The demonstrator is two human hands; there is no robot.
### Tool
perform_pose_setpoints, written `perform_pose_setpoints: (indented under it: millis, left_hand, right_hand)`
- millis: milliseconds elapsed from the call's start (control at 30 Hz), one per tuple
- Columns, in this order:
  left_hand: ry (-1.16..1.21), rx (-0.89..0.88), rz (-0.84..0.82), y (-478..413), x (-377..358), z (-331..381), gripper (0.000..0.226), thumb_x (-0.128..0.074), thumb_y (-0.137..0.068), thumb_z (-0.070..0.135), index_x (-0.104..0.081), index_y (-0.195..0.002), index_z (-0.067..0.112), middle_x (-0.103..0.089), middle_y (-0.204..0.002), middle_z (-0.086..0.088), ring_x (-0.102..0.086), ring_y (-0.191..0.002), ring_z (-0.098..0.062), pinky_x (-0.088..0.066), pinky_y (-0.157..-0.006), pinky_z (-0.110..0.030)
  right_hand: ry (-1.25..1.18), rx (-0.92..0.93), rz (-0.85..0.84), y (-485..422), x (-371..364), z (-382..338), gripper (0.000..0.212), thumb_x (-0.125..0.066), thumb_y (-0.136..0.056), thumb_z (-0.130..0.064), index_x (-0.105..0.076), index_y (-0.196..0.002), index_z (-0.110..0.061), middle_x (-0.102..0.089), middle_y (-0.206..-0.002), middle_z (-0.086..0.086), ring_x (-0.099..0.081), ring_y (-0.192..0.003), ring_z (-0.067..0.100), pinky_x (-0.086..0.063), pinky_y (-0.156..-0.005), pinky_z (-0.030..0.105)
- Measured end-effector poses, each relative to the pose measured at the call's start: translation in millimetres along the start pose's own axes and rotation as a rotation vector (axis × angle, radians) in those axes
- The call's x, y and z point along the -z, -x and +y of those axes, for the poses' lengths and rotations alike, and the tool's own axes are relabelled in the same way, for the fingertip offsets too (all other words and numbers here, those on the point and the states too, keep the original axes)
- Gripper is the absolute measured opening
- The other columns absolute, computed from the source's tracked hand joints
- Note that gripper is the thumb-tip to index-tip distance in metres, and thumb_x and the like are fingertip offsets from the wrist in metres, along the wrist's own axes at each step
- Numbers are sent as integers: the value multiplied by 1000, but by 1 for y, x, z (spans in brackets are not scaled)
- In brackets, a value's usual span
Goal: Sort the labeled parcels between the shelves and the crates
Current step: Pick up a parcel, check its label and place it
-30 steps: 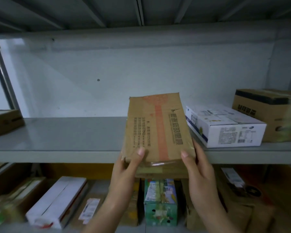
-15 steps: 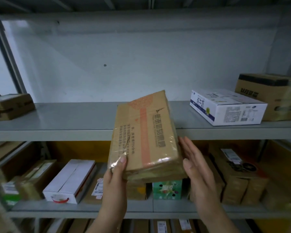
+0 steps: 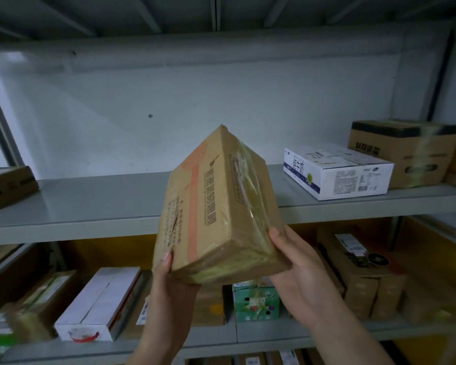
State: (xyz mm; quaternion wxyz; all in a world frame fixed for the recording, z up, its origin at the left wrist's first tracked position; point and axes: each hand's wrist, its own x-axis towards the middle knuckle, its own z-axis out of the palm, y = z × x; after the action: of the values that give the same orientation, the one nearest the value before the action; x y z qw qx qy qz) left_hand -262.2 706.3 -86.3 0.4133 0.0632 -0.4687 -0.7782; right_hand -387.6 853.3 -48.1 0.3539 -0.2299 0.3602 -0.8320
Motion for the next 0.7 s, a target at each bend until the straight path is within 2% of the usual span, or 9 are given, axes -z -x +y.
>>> perform_pose_setpoints:
  millis: [100,200,267,333,400,433,500,600,700]
  left_hand:
    - [-260,-42,30,-11,4,13,54,-55,-94,48,-47,-145,31,-60,-142,2,-55,-133,-22,-43,-108,-49]
    - [-478,-206,140,-15,4,31,62,-68,-88,45,-44,-145,42,-49,-148,22,-44,-139,-2,-40,-110,-37]
    - [-508,-225,1,-8,-9,43,78,-70,-78,65,-43,-147,41,-50,-147,25,-47,-136,3,-42,-107,-29]
    - [-541,-134,-168,0,-27,46,94,-72,-64,75,-46,-146,36,-59,-140,20,-57,-127,1,-53,-97,-24]
    - [-519,-112,-156,4,-37,40,75,-80,-68,61,-57,-134,34,-71,-124,12,-68,-111,-5,-58,-84,-23]
    - [-510,-119,-99,4,-40,37,60,-83,-73,52,-62,-126,33,-74,-117,8,-71,-105,-8,-59,-81,-26]
    - [-475,-126,3,3,-42,35,41,-73,-80,39,-66,-118,28,-76,-110,3,-73,-103,-14,-58,-82,-29]
    - [-379,-105,19,3,-36,34,40,-61,-86,34,-66,-123,22,-76,-114,-2,-72,-108,-18,-55,-88,-35]
    - [-233,-36,70,-3,-26,39,40,-57,-90,33,-66,-125,17,-75,-118,-7,-71,-110,-22,-50,-93,-42]
  right_hand:
    - [2,106,24,1,-3,-4,43,-58,-91,-14,-59,-133,-7,-68,-126,16,-65,-118,31,-47,-100,45]
    - [131,289,46,4,-10,-8,45,-62,-88,-17,-58,-134,-16,-70,-125,9,-65,-118,27,-48,-100,46]
    - [338,411,96,6,-16,-7,52,-69,-84,-26,-57,-134,-29,-70,-123,-3,-66,-115,17,-52,-98,42]
    - [546,499,118,8,-22,1,62,-73,-83,-28,-49,-139,-39,-69,-122,-15,-66,-111,4,-58,-89,30]
    - [648,528,117,9,-26,13,74,-75,-84,-29,-39,-147,-42,-64,-126,-21,-64,-113,-1,-57,-89,23]
    - [680,532,117,10,-28,17,78,-76,-84,-31,-35,-149,-45,-62,-129,-23,-62,-114,-2,-57,-89,23]
    - [730,533,112,10,-30,23,81,-75,-84,-36,-29,-149,-52,-57,-135,-26,-60,-119,-2,-56,-94,28]
    - [740,516,18,11,-27,21,72,-66,-91,-38,-27,-149,-54,-48,-146,-25,-51,-131,0,-48,-106,35]
    - [601,449,-135,14,-27,4,58,-59,-95,-35,-37,-148,-42,-48,-146,-27,-46,-135,-2,-45,-105,19]
